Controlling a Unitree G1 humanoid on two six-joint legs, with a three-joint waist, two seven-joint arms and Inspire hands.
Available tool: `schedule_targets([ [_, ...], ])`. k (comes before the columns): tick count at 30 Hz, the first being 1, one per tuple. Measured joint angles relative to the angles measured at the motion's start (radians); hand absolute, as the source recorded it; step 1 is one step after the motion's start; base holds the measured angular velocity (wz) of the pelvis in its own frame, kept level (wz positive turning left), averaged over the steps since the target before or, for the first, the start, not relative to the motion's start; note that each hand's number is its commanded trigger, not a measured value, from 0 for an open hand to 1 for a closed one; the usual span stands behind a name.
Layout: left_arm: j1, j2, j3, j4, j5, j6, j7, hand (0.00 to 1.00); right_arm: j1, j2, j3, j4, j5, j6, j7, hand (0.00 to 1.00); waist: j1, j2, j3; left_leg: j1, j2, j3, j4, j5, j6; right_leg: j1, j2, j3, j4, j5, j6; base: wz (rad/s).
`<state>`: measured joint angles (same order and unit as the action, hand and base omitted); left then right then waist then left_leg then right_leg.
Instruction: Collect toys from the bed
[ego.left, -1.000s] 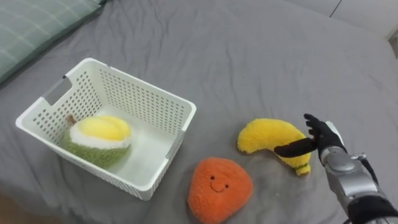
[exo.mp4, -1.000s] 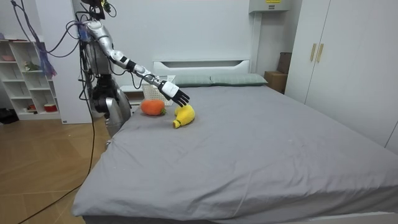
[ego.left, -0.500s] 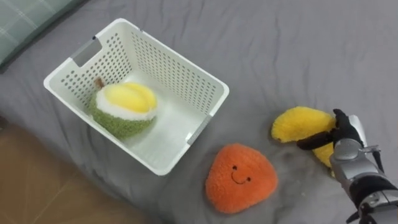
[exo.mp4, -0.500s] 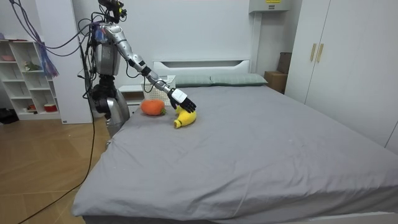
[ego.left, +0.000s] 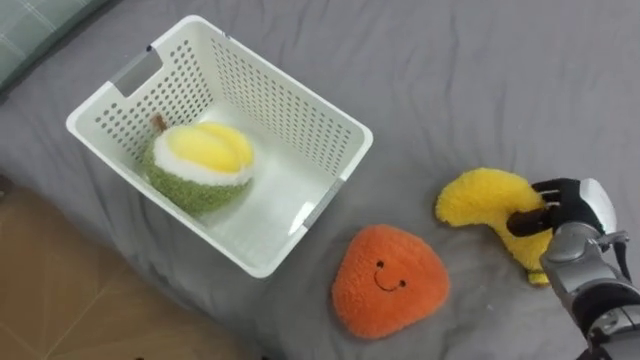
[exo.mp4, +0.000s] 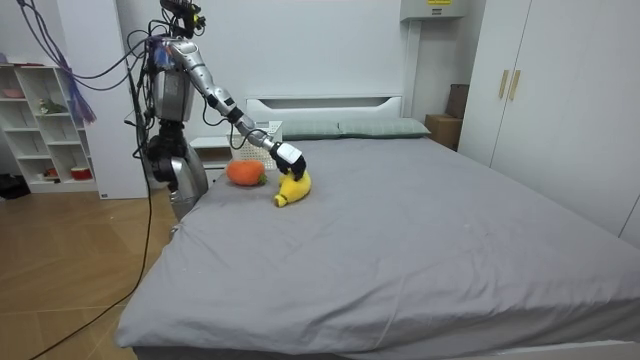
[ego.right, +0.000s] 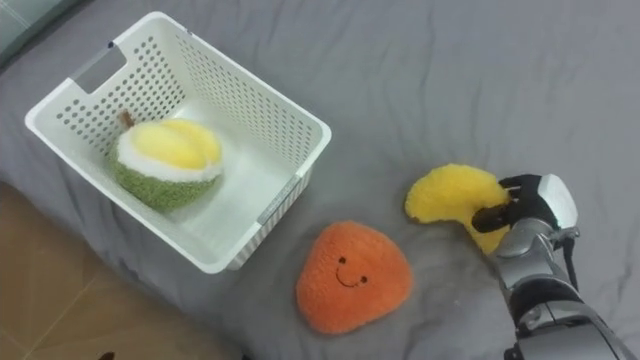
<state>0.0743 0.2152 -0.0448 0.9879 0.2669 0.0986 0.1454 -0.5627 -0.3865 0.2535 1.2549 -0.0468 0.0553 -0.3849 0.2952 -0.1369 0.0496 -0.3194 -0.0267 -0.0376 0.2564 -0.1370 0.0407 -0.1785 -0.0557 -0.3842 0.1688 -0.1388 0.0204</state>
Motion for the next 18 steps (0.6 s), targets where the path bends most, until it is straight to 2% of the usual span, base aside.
schedule_targets([
  [5,0.003,0.0,0.0,-0.017,0.003,0.001,0.001,0.0,0.015,-0.001,0.0,-0.001,-0.011,0.001,0.034,1.0,0.007,0.001,-0.0011,0.016,-0.001,0.002,-0.005,0.0,0.0,0.013,-0.001,0.0,-0.002,0.0,0.0,0.0],
  [10,0.035,0.002,0.014,-0.037,0.009,0.001,-0.001,0.0,0.037,-0.002,-0.003,-0.015,-0.026,0.002,0.056,1.0,0.002,0.005,-0.0038,0.068,-0.001,0.006,-0.023,0.0,0.0,0.055,-0.002,0.004,-0.004,0.0,0.0,-0.02],
  [11,0.047,0.003,0.028,-0.048,0.009,0.001,-0.002,0.0,0.039,-0.002,-0.008,-0.025,-0.043,0.005,0.068,1.0,-0.003,0.005,-0.0091,0.075,0.0,0.007,-0.026,0.0,0.0,0.06,-0.001,0.006,-0.004,0.0,0.0,-0.08],
  [13,0.066,0.003,0.067,-0.057,0.012,0.001,-0.002,0.0,0.043,-0.005,-0.016,-0.082,-0.079,0.012,0.091,1.0,-0.011,0.006,-0.0123,0.101,-0.001,0.015,-0.033,0.0,0.0,0.078,-0.001,0.02,-0.003,0.0,0.0,-0.16],
  [16,0.09,0.005,0.083,-0.057,0.011,0.003,-0.002,0.0,0.045,-0.007,-0.022,-0.151,-0.081,0.011,0.117,1.0,-0.026,0.015,-0.022,0.145,-0.001,0.031,-0.044,0.0,0.001,0.113,-0.002,0.026,-0.004,0.0,0.0,-0.14],
  [18,0.12,0.005,0.082,-0.062,0.01,0.003,0.001,0.0,0.046,-0.007,-0.041,-0.211,-0.07,0.011,0.127,1.0,-0.045,0.026,-0.0335,0.197,-0.002,0.033,-0.059,0.0,0.001,0.164,-0.003,0.026,-0.018,0.0,0.0,-0.05],
])
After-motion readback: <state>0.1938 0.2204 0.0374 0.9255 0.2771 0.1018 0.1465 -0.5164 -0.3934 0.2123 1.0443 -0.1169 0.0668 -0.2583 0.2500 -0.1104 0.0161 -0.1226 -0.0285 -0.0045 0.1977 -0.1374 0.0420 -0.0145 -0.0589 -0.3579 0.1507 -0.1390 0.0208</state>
